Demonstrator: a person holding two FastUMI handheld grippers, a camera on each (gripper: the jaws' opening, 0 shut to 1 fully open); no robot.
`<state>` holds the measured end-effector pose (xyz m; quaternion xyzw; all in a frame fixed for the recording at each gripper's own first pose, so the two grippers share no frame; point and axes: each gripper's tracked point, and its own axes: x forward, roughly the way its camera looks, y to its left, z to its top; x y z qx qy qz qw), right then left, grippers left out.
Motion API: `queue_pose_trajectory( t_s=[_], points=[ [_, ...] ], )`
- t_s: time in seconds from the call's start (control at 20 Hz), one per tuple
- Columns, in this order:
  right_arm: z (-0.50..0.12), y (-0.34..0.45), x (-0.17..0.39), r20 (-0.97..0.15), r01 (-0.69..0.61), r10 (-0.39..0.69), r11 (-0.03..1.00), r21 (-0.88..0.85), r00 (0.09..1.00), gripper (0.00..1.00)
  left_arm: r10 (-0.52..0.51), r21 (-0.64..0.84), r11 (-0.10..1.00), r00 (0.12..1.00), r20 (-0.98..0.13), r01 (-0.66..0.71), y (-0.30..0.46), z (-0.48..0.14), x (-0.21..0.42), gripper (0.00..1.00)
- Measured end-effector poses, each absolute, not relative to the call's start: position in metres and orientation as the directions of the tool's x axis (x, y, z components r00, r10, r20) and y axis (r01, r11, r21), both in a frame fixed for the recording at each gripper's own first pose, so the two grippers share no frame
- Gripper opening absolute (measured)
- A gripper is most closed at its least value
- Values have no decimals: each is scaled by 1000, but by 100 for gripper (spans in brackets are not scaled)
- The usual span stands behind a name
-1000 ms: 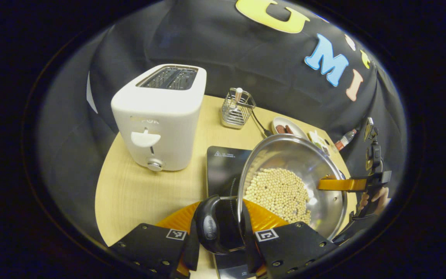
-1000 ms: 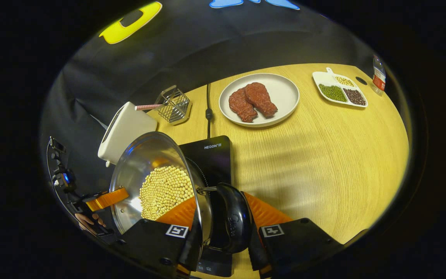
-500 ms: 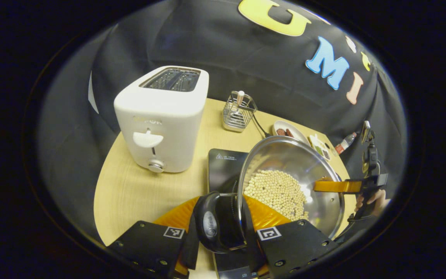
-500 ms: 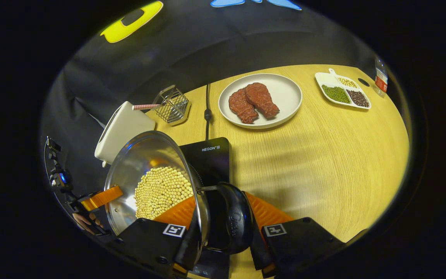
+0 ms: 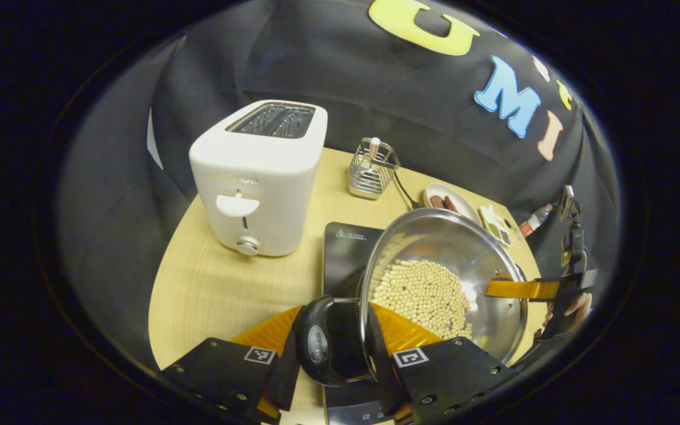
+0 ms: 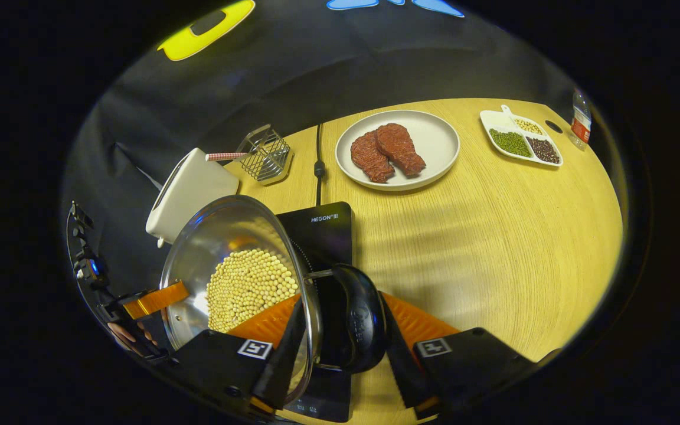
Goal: First push the handle of the pot to place it horizontally, then grasp the pot with both hands and set it on the induction cooktop.
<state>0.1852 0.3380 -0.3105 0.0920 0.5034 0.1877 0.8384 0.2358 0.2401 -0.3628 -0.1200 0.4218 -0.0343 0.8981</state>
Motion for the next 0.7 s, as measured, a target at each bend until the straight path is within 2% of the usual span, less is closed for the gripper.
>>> queue_pose_trajectory(
  t_s=[0.05,0.1,0.2,0.4,0.45,0.5,0.7],
  points=[
    [-307,334,185,-807,-233,405,913,334,429,76,-127,-211,976,652,-748,-52,246,-356,234,65],
    [-301,330,183,-804,-242,398,916,321,440,99,-99,-183,981,665,-740,-58,250,-345,233,67],
    [-284,318,181,-790,-259,394,917,304,469,98,-12,-99,991,682,-732,-89,261,-331,227,84],
    [-247,281,178,-752,-261,379,924,279,539,96,67,-50,990,751,-657,-132,258,-274,214,84],
    [-239,268,177,-746,-255,371,928,272,553,100,93,-33,988,764,-638,-149,256,-259,208,84],
    [-230,259,175,-734,-253,376,926,280,566,98,118,-16,987,782,-612,-162,250,-244,201,84],
    [-183,204,174,-656,-230,352,935,269,668,98,168,7,982,865,-472,-188,213,-179,179,84]
  ],
)
